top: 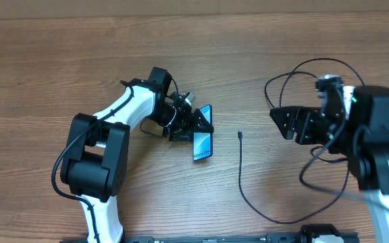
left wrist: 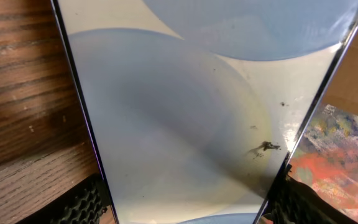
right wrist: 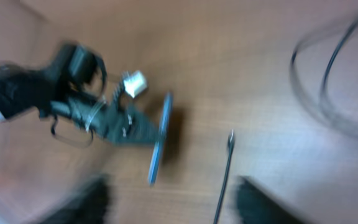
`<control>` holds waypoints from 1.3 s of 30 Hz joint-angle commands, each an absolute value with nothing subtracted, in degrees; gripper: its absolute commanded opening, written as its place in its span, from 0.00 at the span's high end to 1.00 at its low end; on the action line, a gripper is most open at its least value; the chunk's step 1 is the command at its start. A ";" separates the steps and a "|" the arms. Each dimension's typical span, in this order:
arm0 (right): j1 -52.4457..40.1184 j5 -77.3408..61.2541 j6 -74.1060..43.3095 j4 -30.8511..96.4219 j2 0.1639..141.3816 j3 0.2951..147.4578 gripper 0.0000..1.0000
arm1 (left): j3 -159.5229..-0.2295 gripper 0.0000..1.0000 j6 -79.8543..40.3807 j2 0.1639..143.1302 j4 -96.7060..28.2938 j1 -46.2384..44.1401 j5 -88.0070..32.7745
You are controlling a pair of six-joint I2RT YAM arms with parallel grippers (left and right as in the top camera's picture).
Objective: Plug charger to phone and switch on socket
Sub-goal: 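Move the right gripper to the phone's edge beside the left gripper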
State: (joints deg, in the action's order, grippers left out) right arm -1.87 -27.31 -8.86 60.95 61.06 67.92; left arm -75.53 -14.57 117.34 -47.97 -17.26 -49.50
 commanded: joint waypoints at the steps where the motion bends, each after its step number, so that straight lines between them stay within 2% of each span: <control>1: -2.98 -31.11 -10.41 63.88 66.48 68.64 0.55 | -75.92 0.31 -13.69 117.54 -47.88 -17.61 -52.12; 5: -6.85 -31.03 -10.44 63.51 72.99 68.64 0.54 | -75.92 0.32 -13.69 117.54 -47.90 -17.76 -52.14; 8: -10.63 -30.98 -10.46 62.13 77.84 68.62 0.48 | -75.92 0.31 -13.69 117.54 -47.92 -17.80 -52.14; 9: -11.81 -30.98 -10.46 61.43 79.46 68.62 0.44 | -75.92 0.32 -13.69 117.54 -47.92 -17.80 -52.14; 11: -14.00 -30.96 -10.46 59.86 82.54 68.62 0.20 | -75.92 0.32 -13.69 117.54 -47.88 -17.80 -52.12; 12: -15.53 -30.98 -10.46 58.92 84.82 68.62 0.17 | -75.92 0.32 -13.72 117.54 -47.88 -17.80 -52.12; 16: -18.83 -30.96 -11.64 56.38 89.54 68.62 0.16 | -75.92 0.31 -13.91 117.54 -47.92 -17.78 -52.16; 25: -24.18 -30.37 -16.62 49.80 94.32 68.60 0.22 | -75.92 0.30 -14.37 117.54 -47.92 -17.58 -54.02; 28: -26.28 -23.86 -21.87 49.15 94.32 68.60 0.25 | -75.92 0.30 -14.37 117.54 -47.68 -17.37 -56.05; 30: -28.08 -18.98 -25.39 49.08 94.32 68.47 0.28 | -75.92 0.30 -14.35 117.54 -47.72 -17.28 -57.36; 35: -30.81 -17.52 -30.02 46.00 94.32 66.98 0.40 | -75.92 0.30 -14.35 117.54 -47.66 -17.23 -58.81; 39: -32.16 -15.03 -34.52 42.59 94.32 64.31 0.47 | -75.92 0.27 -13.63 117.54 -47.62 -17.21 -60.18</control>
